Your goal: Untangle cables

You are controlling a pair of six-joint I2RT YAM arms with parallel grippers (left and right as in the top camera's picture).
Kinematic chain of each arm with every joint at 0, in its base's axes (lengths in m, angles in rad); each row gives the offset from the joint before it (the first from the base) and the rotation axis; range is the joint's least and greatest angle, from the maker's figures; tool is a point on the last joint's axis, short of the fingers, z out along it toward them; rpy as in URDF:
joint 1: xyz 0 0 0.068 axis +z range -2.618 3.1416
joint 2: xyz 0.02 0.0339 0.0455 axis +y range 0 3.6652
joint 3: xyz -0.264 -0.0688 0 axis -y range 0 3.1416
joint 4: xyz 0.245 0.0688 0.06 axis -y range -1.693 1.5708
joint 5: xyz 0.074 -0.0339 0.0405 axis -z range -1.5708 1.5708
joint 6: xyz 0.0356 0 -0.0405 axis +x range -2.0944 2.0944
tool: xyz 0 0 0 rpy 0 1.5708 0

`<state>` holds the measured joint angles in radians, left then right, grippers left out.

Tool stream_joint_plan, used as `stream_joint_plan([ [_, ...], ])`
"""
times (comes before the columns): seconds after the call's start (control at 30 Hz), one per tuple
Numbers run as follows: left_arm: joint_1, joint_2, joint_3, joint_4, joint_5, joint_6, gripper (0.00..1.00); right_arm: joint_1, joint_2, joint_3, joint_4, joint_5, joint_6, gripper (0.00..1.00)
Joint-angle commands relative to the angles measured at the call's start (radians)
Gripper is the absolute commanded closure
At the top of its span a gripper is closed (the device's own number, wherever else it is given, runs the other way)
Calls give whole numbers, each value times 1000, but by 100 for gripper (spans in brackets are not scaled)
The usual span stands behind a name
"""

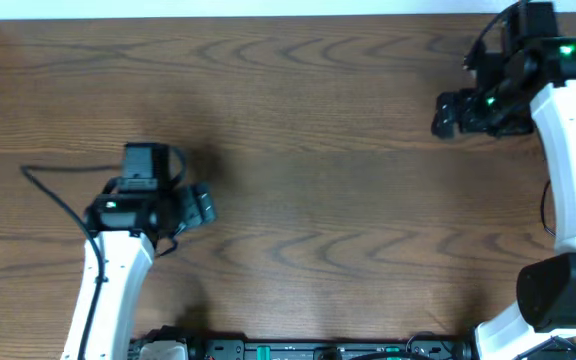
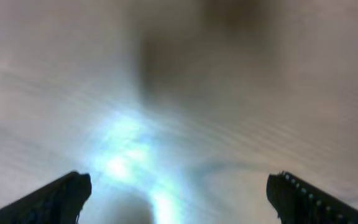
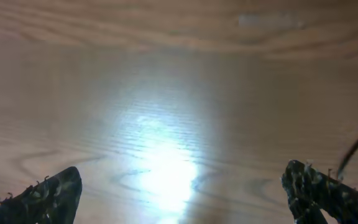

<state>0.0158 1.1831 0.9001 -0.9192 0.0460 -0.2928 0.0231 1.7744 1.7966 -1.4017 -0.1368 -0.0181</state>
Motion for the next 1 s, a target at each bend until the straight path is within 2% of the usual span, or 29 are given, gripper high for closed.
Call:
stream_joint_plan([
  [0.0,80,-1,17,-122,-13,-20,4,18,-34,-63,10,11,34,1],
  [0.07,109,-20,16,-200,-11,-17,4,23,-99,-151,64,27,56,1],
  [0.23,111,-127,5,-206,102,38,4,23,-326,-397,233,35,74,1],
  [0.37,111,-327,-8,-189,122,84,4,23,-596,-612,384,90,78,1],
  [0.43,111,-483,-8,-163,119,115,4,23,-762,-706,444,94,77,1],
  [0.63,111,-724,-8,-121,126,113,4,23,-1023,-760,366,93,77,1],
  [0.8,111,-742,-8,-127,126,113,4,23,-1100,-760,269,93,77,1],
  [0.97,111,-742,-8,-127,126,113,4,23,-1102,-760,169,93,77,1],
])
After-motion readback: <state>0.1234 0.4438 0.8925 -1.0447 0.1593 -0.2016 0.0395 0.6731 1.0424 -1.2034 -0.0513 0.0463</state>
